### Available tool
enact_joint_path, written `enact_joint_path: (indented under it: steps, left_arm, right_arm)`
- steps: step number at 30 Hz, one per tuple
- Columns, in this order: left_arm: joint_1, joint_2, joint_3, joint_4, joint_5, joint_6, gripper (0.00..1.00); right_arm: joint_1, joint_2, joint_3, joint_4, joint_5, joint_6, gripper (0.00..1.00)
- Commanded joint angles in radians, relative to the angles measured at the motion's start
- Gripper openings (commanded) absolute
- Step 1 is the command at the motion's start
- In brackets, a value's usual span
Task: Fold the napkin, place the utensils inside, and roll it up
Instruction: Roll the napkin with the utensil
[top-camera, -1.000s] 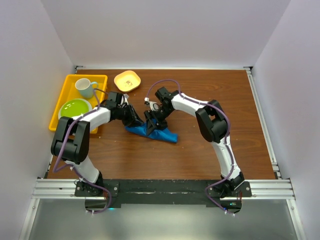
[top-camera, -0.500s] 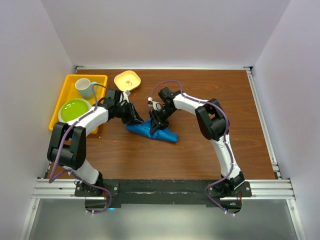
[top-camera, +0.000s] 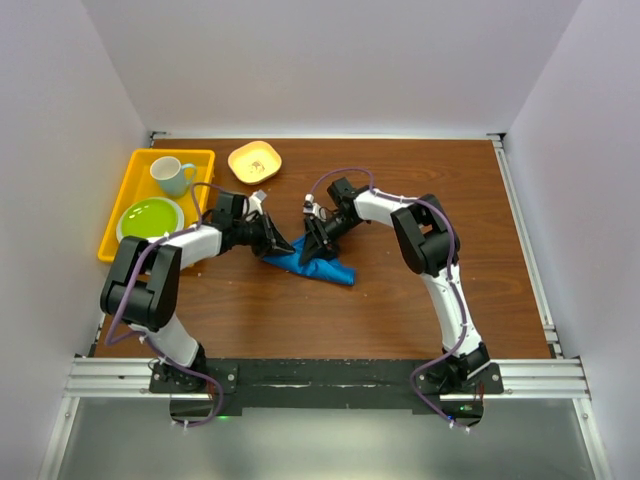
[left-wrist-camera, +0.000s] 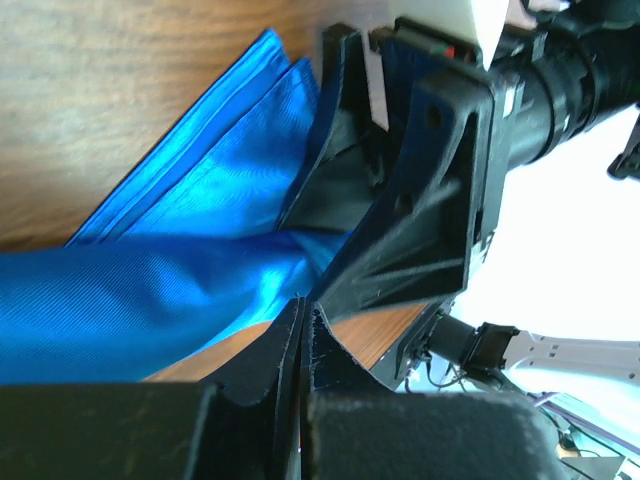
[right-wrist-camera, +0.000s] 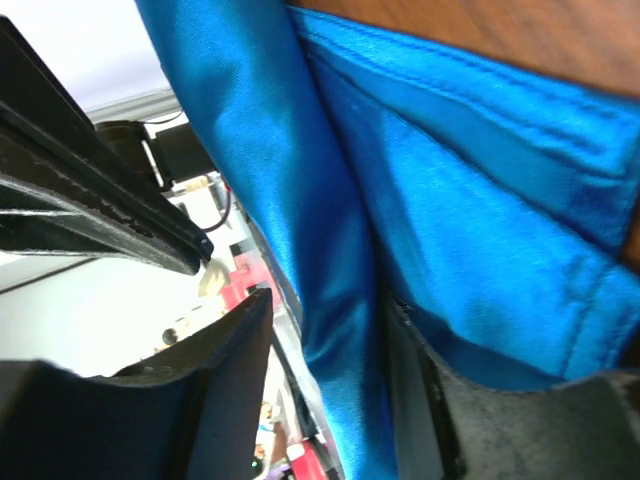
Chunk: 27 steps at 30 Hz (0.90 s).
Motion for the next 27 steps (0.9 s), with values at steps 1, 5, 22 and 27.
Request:
enact_joint_path:
  steps: [1,5,22,27]
  left_arm:
    - [-0.008,0.009,0.017,0.097,0.037,-0.017,0.03]
    - [-0.021,0.011,0.012,0.096,0.033,-0.025,0.03]
    - [-0.041,0.078,0.059,0.019,0.034,0.006,0.02]
    - [-0.041,0.042,0.082,0.01,0.031,0.004,0.03]
  right_arm:
    - [0.004,-0.022,-0.028,0.02,0.194,-0.025,0.55]
    - [-0.003,-0.016,-0.002,-0.003,0.191,-0.039,0.57]
    - [-0.03,-0.058,0.048,-0.057,0.252,-0.08,0.58]
    - [-0.046,-0.095,0.056,-0.08,0.283,-0.103,0.58]
